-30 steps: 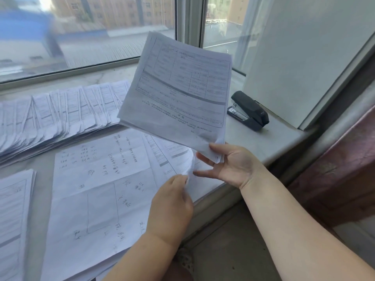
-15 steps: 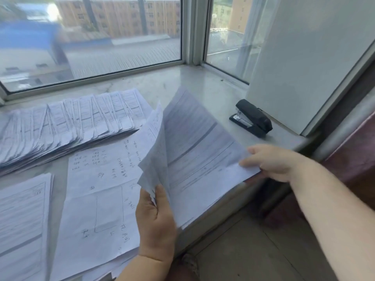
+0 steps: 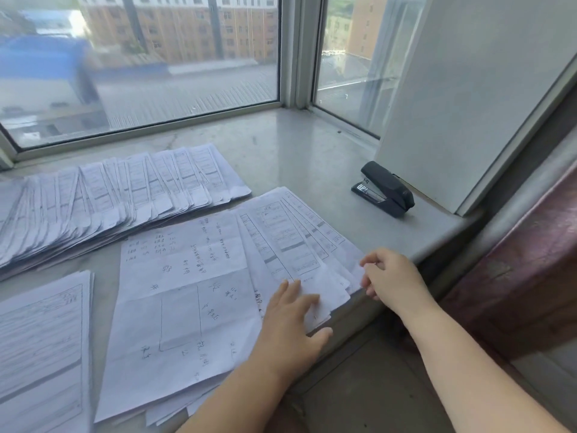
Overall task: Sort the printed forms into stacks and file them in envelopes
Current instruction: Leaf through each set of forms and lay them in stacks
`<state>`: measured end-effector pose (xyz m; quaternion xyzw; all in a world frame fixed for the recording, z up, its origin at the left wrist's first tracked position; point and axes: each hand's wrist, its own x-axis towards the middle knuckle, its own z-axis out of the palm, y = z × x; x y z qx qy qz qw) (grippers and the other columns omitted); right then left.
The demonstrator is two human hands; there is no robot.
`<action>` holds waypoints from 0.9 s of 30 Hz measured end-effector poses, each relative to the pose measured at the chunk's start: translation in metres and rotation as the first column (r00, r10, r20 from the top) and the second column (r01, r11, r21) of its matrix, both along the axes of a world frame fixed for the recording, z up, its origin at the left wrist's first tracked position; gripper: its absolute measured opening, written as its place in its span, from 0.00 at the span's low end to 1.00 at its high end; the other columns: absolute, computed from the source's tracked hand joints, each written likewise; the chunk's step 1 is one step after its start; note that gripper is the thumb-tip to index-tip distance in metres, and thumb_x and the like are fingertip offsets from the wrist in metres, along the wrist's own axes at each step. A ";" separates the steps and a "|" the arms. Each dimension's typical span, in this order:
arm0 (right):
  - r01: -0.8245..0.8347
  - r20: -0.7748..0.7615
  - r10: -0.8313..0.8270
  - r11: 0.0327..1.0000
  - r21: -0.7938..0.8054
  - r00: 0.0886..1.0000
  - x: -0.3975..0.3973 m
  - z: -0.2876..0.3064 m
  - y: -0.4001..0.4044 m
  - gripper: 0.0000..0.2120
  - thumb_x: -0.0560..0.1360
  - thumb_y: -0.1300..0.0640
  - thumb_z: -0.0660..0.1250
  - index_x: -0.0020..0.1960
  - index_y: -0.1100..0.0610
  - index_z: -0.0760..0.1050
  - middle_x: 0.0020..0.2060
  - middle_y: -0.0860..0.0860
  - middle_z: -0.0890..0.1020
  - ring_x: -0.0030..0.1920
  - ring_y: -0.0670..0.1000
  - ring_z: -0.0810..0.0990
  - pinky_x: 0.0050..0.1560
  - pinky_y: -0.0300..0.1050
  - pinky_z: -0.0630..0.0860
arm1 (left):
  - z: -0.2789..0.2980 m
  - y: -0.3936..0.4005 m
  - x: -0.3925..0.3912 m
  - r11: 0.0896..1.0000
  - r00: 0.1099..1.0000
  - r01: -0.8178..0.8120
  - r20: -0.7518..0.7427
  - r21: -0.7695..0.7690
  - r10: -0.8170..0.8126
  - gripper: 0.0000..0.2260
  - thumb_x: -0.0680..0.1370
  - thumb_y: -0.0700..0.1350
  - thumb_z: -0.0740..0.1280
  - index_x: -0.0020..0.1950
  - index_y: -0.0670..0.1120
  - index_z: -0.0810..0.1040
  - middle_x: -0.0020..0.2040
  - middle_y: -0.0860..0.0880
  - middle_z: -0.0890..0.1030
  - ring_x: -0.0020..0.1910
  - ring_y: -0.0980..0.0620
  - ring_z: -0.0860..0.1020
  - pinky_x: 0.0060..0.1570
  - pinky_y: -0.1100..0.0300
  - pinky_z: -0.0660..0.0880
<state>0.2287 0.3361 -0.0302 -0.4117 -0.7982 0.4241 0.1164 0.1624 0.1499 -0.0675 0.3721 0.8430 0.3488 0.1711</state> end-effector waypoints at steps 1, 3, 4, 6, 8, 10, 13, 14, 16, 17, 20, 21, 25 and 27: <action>0.040 -0.065 -0.038 0.999 0.019 0.997 0.006 0.003 -0.007 0.08 0.75 0.61 0.61 0.42 0.50 0.75 0.27 0.48 0.81 0.25 0.45 0.76 0.34 0.45 0.78 | 0.005 -0.005 0.000 0.999 1.000 0.003 -0.009 0.037 -0.003 0.20 0.76 0.54 0.66 0.68 0.57 0.69 0.77 0.55 0.56 0.76 0.58 0.46 0.71 0.64 0.46; 0.018 -0.166 -0.033 0.996 -0.087 0.986 0.014 0.011 -0.036 0.06 0.76 0.58 0.63 0.42 0.52 0.76 0.26 0.48 0.81 0.24 0.44 0.75 0.32 0.43 0.74 | 0.019 -0.023 0.000 0.994 0.996 0.033 -0.083 0.102 -0.025 0.19 0.78 0.53 0.65 0.68 0.57 0.70 0.76 0.58 0.58 0.76 0.61 0.48 0.71 0.67 0.46; -0.034 -0.187 0.003 0.986 -0.165 0.982 0.016 0.014 -0.055 0.05 0.76 0.58 0.64 0.43 0.53 0.77 0.27 0.48 0.81 0.24 0.44 0.76 0.30 0.41 0.74 | 0.026 -0.036 0.000 0.991 0.992 0.053 -0.122 0.122 -0.038 0.18 0.78 0.52 0.64 0.68 0.57 0.71 0.75 0.59 0.60 0.75 0.61 0.49 0.71 0.68 0.46; -0.161 -0.191 0.108 0.945 -0.284 0.976 0.016 0.019 -0.100 0.05 0.77 0.57 0.65 0.43 0.55 0.77 0.29 0.50 0.82 0.26 0.46 0.78 0.30 0.38 0.74 | 0.037 -0.074 -0.002 0.989 0.985 0.058 -0.170 0.136 -0.034 0.16 0.78 0.48 0.65 0.66 0.56 0.73 0.73 0.61 0.63 0.75 0.62 0.53 0.71 0.68 0.49; -0.277 -0.172 0.230 0.896 -0.346 0.958 0.015 0.018 -0.146 0.05 0.77 0.58 0.64 0.44 0.58 0.77 0.30 0.52 0.83 0.28 0.47 0.80 0.30 0.37 0.76 | 0.044 -0.123 -0.007 0.991 0.985 -0.004 -0.171 0.137 0.027 0.15 0.77 0.45 0.66 0.63 0.56 0.75 0.70 0.61 0.67 0.72 0.62 0.59 0.69 0.70 0.55; -0.357 -0.139 0.329 0.854 -0.377 0.934 0.011 0.014 -0.192 0.05 0.77 0.59 0.64 0.44 0.59 0.77 0.33 0.54 0.84 0.30 0.48 0.81 0.31 0.37 0.77 | 0.047 -0.178 -0.012 0.989 0.979 -0.093 -0.169 0.119 0.112 0.14 0.77 0.43 0.67 0.60 0.55 0.77 0.66 0.62 0.70 0.67 0.63 0.66 0.62 0.78 0.56; -0.418 -0.110 0.413 0.800 -0.431 0.904 0.004 0.004 -0.251 0.05 0.76 0.60 0.64 0.42 0.57 0.75 0.36 0.54 0.85 0.33 0.48 0.82 0.34 0.38 0.78 | 0.045 -0.253 -0.017 0.979 0.963 -0.198 -0.178 0.044 0.202 0.12 0.75 0.42 0.69 0.58 0.54 0.79 0.61 0.61 0.73 0.63 0.61 0.72 0.58 0.81 0.57; -0.430 -0.097 0.435 0.788 -0.440 0.895 0.001 0.000 -0.267 0.05 0.77 0.59 0.64 0.43 0.56 0.75 0.37 0.53 0.86 0.34 0.47 0.82 0.35 0.37 0.78 | 0.042 -0.274 -0.018 0.975 0.959 -0.221 -0.178 0.013 0.219 0.12 0.75 0.42 0.70 0.57 0.53 0.79 0.60 0.60 0.74 0.62 0.60 0.72 0.58 0.81 0.57; -0.435 -0.062 0.459 0.781 -0.447 0.887 -0.004 -0.006 -0.294 0.03 0.77 0.58 0.63 0.46 0.55 0.75 0.38 0.52 0.85 0.35 0.46 0.82 0.36 0.36 0.78 | 0.035 -0.307 -0.017 0.969 0.959 -0.241 -0.168 -0.050 0.230 0.13 0.74 0.44 0.70 0.59 0.52 0.78 0.61 0.58 0.74 0.64 0.59 0.72 0.58 0.80 0.57; -0.431 -0.047 0.460 0.784 -0.447 0.887 -0.006 -0.010 -0.305 0.03 0.78 0.58 0.63 0.47 0.55 0.75 0.39 0.52 0.85 0.35 0.46 0.82 0.36 0.36 0.78 | 0.031 -0.320 -0.016 0.966 0.960 -0.245 -0.162 -0.083 0.230 0.15 0.74 0.45 0.71 0.60 0.51 0.78 0.62 0.58 0.73 0.65 0.58 0.71 0.60 0.78 0.57; -0.417 -0.011 0.459 0.797 -0.437 0.888 -0.011 -0.019 -0.332 0.01 0.77 0.58 0.64 0.48 0.55 0.74 0.40 0.52 0.83 0.35 0.46 0.81 0.38 0.38 0.79 | 0.018 -0.343 -0.012 0.964 0.968 -0.220 -0.157 -0.147 0.197 0.19 0.74 0.52 0.70 0.64 0.52 0.76 0.67 0.57 0.70 0.68 0.59 0.67 0.65 0.72 0.56; -0.415 -0.001 0.459 0.803 -0.428 0.888 -0.012 -0.021 -0.338 0.01 0.77 0.57 0.64 0.48 0.54 0.73 0.42 0.52 0.82 0.36 0.47 0.81 0.38 0.38 0.79 | 0.015 -0.347 -0.011 0.967 0.969 -0.209 -0.162 -0.147 0.185 0.20 0.74 0.54 0.70 0.64 0.52 0.76 0.68 0.57 0.69 0.69 0.59 0.66 0.66 0.72 0.56; -0.335 -0.019 0.367 0.823 -0.460 0.930 -0.015 -0.025 -0.351 0.01 0.79 0.55 0.63 0.49 0.52 0.73 0.46 0.53 0.81 0.37 0.49 0.84 0.37 0.39 0.79 | 0.007 -0.357 -0.010 0.973 0.967 -0.197 -0.187 -0.122 0.172 0.21 0.72 0.56 0.71 0.64 0.57 0.75 0.71 0.59 0.68 0.71 0.60 0.63 0.68 0.70 0.54; -0.288 -0.046 0.311 0.799 -0.527 0.949 -0.016 -0.025 -0.351 0.03 0.79 0.55 0.64 0.52 0.54 0.74 0.46 0.55 0.83 0.38 0.50 0.85 0.37 0.39 0.79 | 0.005 -0.359 -0.010 0.975 0.966 -0.209 -0.174 -0.080 0.193 0.19 0.72 0.56 0.72 0.62 0.59 0.77 0.70 0.60 0.68 0.71 0.60 0.63 0.68 0.70 0.54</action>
